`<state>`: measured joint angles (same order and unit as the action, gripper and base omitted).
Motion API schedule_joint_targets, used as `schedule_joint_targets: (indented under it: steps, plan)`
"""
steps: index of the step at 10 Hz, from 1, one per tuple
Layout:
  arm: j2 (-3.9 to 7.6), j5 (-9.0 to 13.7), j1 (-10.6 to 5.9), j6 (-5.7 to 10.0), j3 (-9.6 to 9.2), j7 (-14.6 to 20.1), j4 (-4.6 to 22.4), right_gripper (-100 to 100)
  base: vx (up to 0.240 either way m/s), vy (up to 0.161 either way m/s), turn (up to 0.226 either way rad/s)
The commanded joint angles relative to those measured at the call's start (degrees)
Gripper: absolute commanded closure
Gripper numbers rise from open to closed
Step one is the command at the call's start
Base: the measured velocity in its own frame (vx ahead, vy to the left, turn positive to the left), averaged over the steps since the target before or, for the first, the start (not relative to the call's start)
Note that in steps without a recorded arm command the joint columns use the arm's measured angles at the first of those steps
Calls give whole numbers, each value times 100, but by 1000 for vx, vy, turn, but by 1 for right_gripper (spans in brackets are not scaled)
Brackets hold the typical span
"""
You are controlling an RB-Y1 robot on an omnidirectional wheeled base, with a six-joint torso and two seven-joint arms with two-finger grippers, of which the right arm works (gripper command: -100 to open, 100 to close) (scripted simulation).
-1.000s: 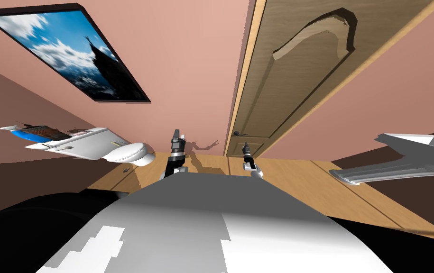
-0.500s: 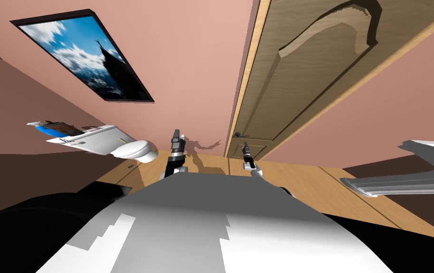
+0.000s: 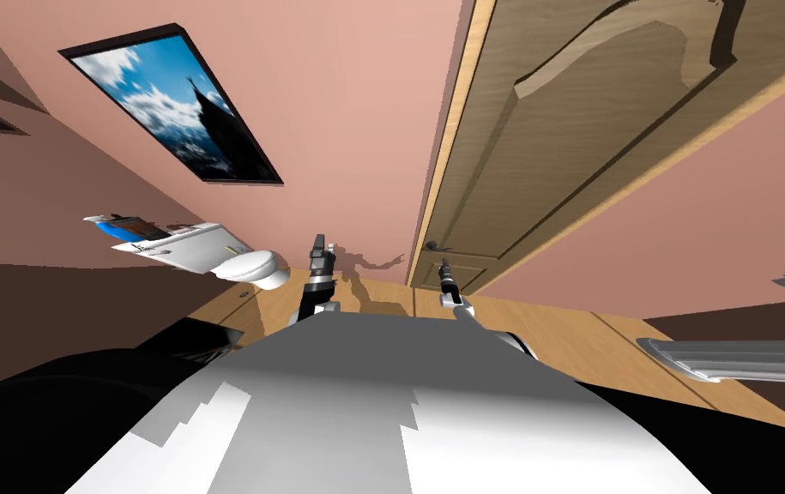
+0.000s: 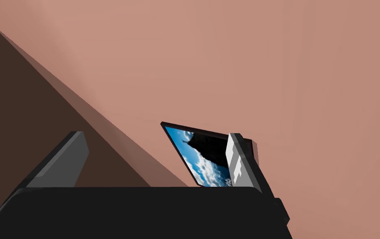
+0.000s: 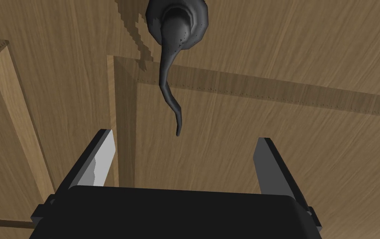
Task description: Pull the door open
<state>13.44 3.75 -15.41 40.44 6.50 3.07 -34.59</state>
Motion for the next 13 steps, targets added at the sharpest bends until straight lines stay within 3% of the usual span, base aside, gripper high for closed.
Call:
schedule_joint_targets:
  steps: [1, 3, 4, 5, 7, 8, 10, 11, 12, 13]
  plan:
    - [23, 16, -111, 35, 10, 8, 234, -100, 43, -61, 107]
    - [47, 30, -218, 67, 19, 17, 456, -100, 32, -64, 91]
    - [43, 25, -213, 82, 16, 16, 436, -100, 14, -32, 19]
    - [153, 53, -154, 137, 51, 101, 483, -100, 114, 9, 110]
    - [192, 63, -130, 156, 63, 133, 495, -100, 157, 14, 66]
    - [334, 99, -42, 223, 108, 243, 537, -100, 181, 22, 143]
    - [334, 99, -42, 223, 108, 243, 537, -100, 90, 5, 41]
    - [489, 139, 55, 296, 158, 365, 584, -100, 80, 21, 141]
    - [489, 139, 53, 296, 158, 365, 748, -100, 99, 3, 120]
    - [636, 176, 146, 365, 204, 480, 627, -100, 175, 8, 151]
